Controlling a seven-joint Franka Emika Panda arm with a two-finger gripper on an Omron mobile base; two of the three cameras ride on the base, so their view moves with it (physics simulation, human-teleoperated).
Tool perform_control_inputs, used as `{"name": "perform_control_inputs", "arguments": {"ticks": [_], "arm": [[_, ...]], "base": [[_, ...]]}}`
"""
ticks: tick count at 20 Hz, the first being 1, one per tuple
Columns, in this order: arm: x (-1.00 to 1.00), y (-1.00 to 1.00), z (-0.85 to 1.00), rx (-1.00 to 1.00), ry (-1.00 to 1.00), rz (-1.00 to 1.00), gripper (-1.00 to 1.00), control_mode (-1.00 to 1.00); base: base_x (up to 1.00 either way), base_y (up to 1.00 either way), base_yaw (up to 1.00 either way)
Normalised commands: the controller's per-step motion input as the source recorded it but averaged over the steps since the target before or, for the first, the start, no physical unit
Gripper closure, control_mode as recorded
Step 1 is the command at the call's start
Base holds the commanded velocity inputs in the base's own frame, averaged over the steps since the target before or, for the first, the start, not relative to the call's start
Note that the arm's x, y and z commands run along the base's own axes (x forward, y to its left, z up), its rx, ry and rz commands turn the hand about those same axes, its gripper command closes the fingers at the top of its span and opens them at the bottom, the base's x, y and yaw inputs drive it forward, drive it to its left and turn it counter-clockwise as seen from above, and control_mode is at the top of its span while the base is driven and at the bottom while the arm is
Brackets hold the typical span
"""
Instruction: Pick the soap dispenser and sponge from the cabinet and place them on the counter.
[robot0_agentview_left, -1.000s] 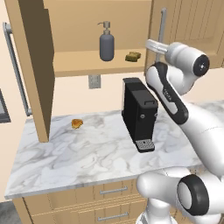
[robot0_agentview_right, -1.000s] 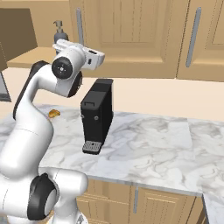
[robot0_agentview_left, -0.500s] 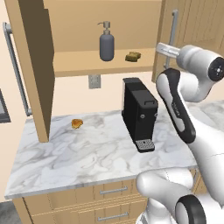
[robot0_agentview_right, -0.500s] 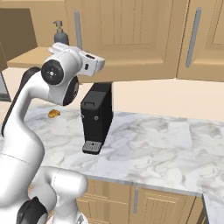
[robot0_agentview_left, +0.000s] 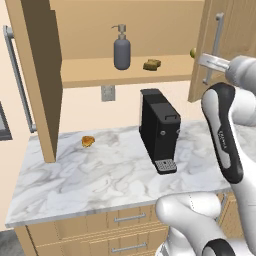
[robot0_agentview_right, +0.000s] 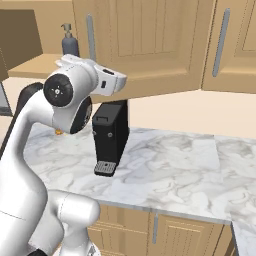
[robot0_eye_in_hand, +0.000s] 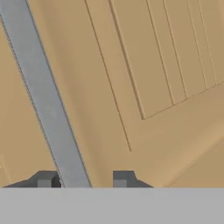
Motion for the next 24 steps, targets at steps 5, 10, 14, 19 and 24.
{"name": "perform_control_inputs", "arguments": {"ticks": [5, 10, 14, 19, 24], "arm": [[-0.72, -0.83, 0.05, 0.06, 0.04, 0.00, 1.00, -1.00], [-0.60, -0.78, 0.01, 0.07, 0.01, 0.00, 1.00, -1.00], [-0.12, -0.14, 0.01, 0.01, -0.02, 0.00, -1.00, -1.00], [-0.12, -0.23, 0.12, 0.03, 0.00, 0.00, -1.00, -1.00], [-0.43, -0.42, 0.31, 0.03, 0.06, -0.03, -1.00, -1.00]], "base": [[0.00, 0.00, 0.00], [0.00, 0.00, 0.00], [0.00, 0.00, 0.00], [0.00, 0.00, 0.00], [0.00, 0.00, 0.00]]}}
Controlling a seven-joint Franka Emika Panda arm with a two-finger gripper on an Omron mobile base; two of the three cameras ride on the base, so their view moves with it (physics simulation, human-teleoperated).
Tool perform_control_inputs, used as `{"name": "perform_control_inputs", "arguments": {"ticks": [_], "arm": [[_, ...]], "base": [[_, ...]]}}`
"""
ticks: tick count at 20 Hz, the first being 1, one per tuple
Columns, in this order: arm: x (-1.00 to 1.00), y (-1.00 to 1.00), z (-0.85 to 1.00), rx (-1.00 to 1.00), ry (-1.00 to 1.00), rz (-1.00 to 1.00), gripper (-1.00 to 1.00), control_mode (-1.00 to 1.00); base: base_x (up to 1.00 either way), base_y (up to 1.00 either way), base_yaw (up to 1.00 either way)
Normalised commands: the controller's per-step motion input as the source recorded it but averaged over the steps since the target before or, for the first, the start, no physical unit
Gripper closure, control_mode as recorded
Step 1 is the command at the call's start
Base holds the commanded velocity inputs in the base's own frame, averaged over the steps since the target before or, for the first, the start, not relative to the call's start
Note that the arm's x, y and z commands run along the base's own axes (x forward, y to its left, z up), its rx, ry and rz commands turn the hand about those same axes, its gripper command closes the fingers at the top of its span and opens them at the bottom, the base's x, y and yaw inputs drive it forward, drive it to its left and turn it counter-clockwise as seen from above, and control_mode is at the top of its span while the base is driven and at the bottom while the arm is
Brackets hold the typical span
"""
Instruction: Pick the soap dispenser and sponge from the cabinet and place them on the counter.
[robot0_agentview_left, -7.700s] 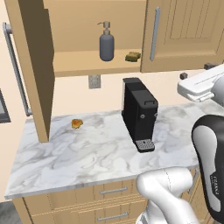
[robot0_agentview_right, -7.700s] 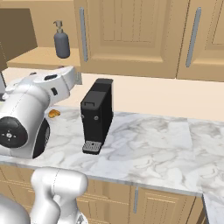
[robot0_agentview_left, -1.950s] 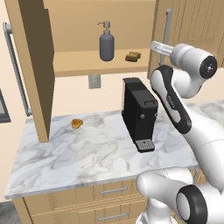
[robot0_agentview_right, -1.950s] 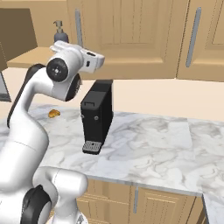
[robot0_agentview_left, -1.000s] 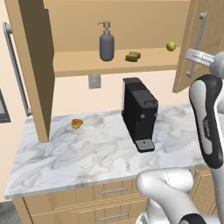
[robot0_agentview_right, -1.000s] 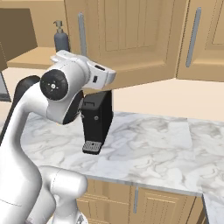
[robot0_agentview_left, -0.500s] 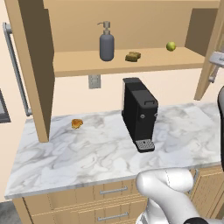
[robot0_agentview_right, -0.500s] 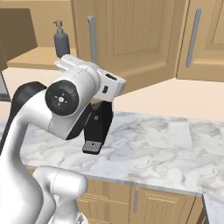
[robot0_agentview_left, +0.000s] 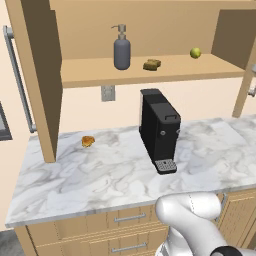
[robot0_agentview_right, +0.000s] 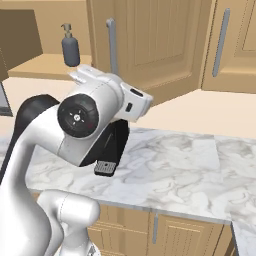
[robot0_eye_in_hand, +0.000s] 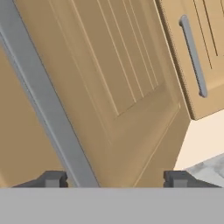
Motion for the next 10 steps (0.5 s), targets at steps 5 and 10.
{"name": "perform_control_inputs", "arguments": {"ticks": [5, 10], "arm": [[-0.75, -0.35, 0.13, -0.01, 0.02, -0.03, -1.00, -1.00], [-0.93, -0.04, -0.27, -0.13, 0.00, 0.00, -1.00, -1.00]], "base": [[0.00, 0.00, 0.00], [0.00, 0.00, 0.00]]}}
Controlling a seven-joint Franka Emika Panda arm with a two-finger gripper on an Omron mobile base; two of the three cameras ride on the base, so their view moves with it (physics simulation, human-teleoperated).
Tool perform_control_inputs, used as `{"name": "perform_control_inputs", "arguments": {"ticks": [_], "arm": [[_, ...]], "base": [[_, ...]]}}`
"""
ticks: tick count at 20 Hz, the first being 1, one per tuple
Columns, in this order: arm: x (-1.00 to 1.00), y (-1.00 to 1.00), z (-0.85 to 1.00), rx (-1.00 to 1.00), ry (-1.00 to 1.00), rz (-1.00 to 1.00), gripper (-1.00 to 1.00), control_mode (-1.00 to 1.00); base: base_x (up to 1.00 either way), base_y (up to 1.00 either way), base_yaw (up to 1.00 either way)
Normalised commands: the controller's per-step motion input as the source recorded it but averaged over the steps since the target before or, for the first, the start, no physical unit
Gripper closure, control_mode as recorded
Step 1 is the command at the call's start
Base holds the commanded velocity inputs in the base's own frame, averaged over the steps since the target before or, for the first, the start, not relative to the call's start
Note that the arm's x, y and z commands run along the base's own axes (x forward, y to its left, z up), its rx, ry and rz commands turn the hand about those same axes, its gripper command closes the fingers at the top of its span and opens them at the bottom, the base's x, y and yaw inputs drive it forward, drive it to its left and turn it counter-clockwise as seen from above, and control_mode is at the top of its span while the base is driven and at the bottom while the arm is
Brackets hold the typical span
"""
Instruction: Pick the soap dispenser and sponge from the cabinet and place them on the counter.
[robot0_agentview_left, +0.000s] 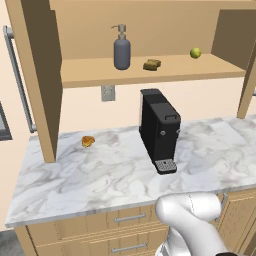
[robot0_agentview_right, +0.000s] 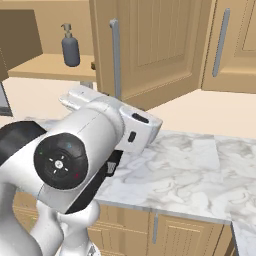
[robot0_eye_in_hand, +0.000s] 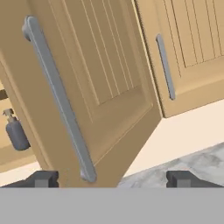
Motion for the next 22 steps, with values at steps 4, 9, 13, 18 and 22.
{"name": "perform_control_inputs", "arguments": {"ticks": [4, 9, 13, 18, 22], "arm": [[-0.99, 0.08, -0.49, -0.13, 0.00, 0.04, -1.00, -1.00], [-1.00, 0.54, -0.80, -0.30, 0.00, 0.02, -1.00, -1.00], [-0.80, 0.68, -0.63, -0.37, -0.07, 0.00, -1.00, -1.00], [-0.46, 0.58, -0.04, -0.22, -0.28, -0.12, -1.00, -1.00], [-0.02, 0.53, 0.02, -0.26, -0.22, -0.19, -1.00, -1.00]], "base": [[0.00, 0.00, 0.00], [0.00, 0.00, 0.00], [0.00, 0.00, 0.00], [0.00, 0.00, 0.00], [0.00, 0.00, 0.00]]}}
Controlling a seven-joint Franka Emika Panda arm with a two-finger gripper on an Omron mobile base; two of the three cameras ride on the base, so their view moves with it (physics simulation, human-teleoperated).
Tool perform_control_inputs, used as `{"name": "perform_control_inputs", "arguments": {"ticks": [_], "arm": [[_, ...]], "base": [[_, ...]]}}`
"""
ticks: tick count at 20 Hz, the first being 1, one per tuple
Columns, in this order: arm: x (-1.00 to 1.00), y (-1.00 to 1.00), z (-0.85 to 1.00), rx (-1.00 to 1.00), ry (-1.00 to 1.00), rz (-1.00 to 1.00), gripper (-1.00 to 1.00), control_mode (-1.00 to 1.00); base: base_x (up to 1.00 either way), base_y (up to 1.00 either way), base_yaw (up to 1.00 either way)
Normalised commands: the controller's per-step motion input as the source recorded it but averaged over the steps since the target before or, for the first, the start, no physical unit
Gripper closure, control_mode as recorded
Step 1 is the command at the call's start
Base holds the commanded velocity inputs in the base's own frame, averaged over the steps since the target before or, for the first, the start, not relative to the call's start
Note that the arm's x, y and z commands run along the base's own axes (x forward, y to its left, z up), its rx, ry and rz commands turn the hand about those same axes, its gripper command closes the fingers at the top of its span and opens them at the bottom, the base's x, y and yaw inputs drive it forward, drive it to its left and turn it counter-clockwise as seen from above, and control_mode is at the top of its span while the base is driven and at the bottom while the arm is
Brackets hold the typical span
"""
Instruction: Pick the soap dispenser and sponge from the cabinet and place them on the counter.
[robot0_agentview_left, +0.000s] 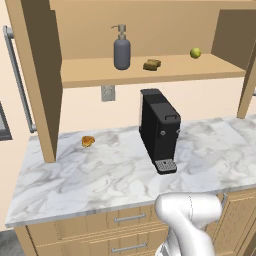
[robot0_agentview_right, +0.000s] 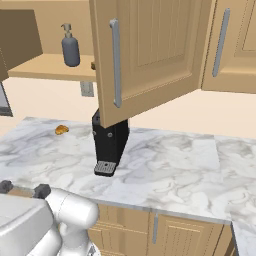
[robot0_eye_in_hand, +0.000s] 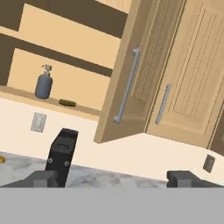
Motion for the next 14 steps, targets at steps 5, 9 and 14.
{"name": "perform_control_inputs", "arguments": {"ticks": [5, 9, 14], "arm": [[0.00, 0.71, 0.07, -0.30, -0.10, -0.12, -1.00, -1.00], [0.37, 0.70, 0.14, -0.31, 0.03, -0.09, -1.00, -1.00], [0.65, 0.62, 0.20, -0.29, 0.06, -0.09, -1.00, -1.00]], "base": [[0.00, 0.00, 0.00], [0.00, 0.00, 0.00], [0.00, 0.00, 0.00]]}}
